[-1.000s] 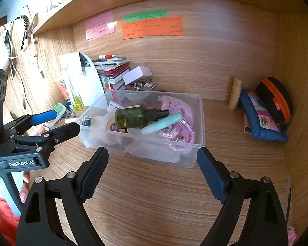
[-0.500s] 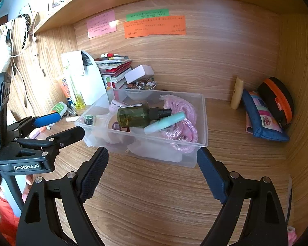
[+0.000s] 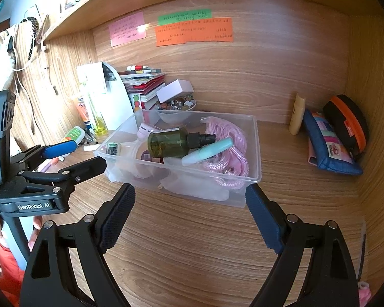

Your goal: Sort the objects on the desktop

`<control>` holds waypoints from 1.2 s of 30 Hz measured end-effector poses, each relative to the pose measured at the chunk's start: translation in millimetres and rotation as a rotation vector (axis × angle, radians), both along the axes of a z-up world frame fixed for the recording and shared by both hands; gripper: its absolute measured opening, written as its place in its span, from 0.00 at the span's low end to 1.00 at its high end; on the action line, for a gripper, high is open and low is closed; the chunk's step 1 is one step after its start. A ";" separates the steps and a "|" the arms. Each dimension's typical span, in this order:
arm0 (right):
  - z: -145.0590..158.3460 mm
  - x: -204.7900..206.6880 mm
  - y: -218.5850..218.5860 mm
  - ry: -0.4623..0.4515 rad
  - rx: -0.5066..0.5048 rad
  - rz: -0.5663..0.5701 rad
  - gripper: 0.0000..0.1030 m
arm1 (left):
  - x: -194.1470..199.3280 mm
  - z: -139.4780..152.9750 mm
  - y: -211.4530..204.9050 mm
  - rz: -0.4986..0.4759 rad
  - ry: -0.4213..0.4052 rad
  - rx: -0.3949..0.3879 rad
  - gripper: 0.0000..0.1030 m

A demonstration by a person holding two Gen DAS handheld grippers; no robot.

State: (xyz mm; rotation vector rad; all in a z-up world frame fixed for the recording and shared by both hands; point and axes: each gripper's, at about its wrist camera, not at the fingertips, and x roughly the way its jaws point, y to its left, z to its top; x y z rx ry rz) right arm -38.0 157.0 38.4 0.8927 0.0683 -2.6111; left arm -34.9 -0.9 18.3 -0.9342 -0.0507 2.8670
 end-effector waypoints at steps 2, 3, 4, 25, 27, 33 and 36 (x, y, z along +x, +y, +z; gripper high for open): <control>0.2 0.2 -0.2 0.000 0.000 -0.001 0.84 | 0.4 0.3 -0.4 0.002 0.001 0.001 0.94; 0.4 0.7 -0.7 0.001 0.001 -0.001 0.84 | 0.2 0.5 -0.7 0.003 0.000 0.002 0.94; 0.6 1.3 -1.2 0.002 0.002 -0.001 0.84 | 0.0 0.4 -1.1 0.004 -0.001 0.003 0.94; 4.5 4.2 -1.8 0.011 0.011 -0.002 0.84 | -2.0 0.0 0.0 0.002 -0.021 0.004 0.98; 4.5 3.8 -1.3 0.011 0.009 -0.002 0.84 | -1.8 0.0 0.3 0.001 -0.020 0.003 0.98; 3.5 2.5 -0.7 0.004 0.006 -0.003 0.84 | 0.9 1.1 3.1 -0.010 0.000 -0.008 0.98; 3.1 1.7 -0.3 0.002 0.005 -0.002 0.84 | 0.1 1.1 2.7 -0.015 -0.005 0.000 0.98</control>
